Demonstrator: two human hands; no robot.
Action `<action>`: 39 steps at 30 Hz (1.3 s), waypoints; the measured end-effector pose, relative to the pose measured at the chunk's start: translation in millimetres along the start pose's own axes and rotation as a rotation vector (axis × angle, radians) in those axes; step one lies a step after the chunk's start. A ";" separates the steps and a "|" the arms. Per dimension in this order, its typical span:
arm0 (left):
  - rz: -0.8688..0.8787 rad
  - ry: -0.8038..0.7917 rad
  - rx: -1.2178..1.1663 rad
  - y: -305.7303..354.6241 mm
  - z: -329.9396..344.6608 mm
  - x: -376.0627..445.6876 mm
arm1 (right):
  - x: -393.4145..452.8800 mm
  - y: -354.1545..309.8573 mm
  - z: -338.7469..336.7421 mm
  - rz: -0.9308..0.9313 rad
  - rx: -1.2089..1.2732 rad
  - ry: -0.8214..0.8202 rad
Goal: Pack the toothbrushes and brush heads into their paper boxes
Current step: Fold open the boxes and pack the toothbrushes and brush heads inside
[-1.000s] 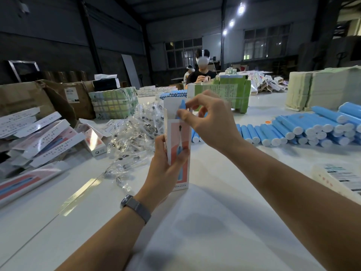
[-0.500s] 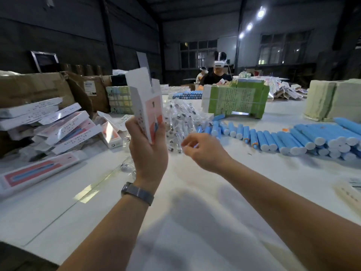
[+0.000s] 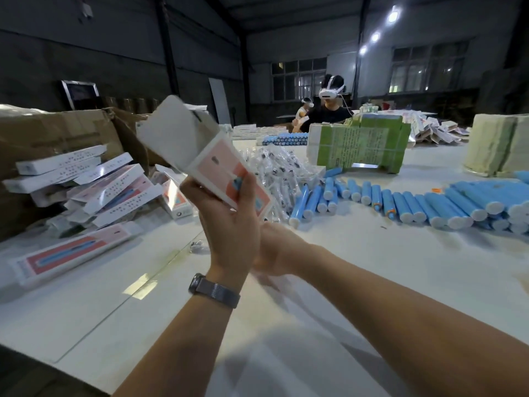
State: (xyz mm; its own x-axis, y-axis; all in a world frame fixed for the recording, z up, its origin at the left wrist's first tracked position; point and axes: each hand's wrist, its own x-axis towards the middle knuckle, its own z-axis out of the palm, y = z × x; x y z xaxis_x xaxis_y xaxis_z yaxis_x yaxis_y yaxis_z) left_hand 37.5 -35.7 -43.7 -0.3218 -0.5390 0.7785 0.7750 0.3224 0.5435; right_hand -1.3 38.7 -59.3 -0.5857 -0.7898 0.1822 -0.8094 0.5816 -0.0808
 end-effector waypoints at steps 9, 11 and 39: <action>-0.121 -0.219 0.061 -4.8 10.0 -18.9 | -83.8 78.3 -84.8 0.364 1.293 0.306; -0.159 -0.281 0.087 -7.7 12.6 -25.9 | -100.8 85.3 -105.3 0.234 1.497 0.362; -0.249 -0.553 0.083 -1.2 22.5 -62.3 | -106.7 31.3 -122.9 0.004 0.296 0.991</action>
State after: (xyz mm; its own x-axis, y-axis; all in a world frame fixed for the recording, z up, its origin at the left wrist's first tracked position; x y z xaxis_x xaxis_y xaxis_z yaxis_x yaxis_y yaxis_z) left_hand 44.3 15.0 -85.7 -0.7396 -0.1297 0.6604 0.6022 0.3105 0.7355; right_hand 41.1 165.2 39.2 -0.3993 -0.1947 0.8959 -0.8639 0.4071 -0.2966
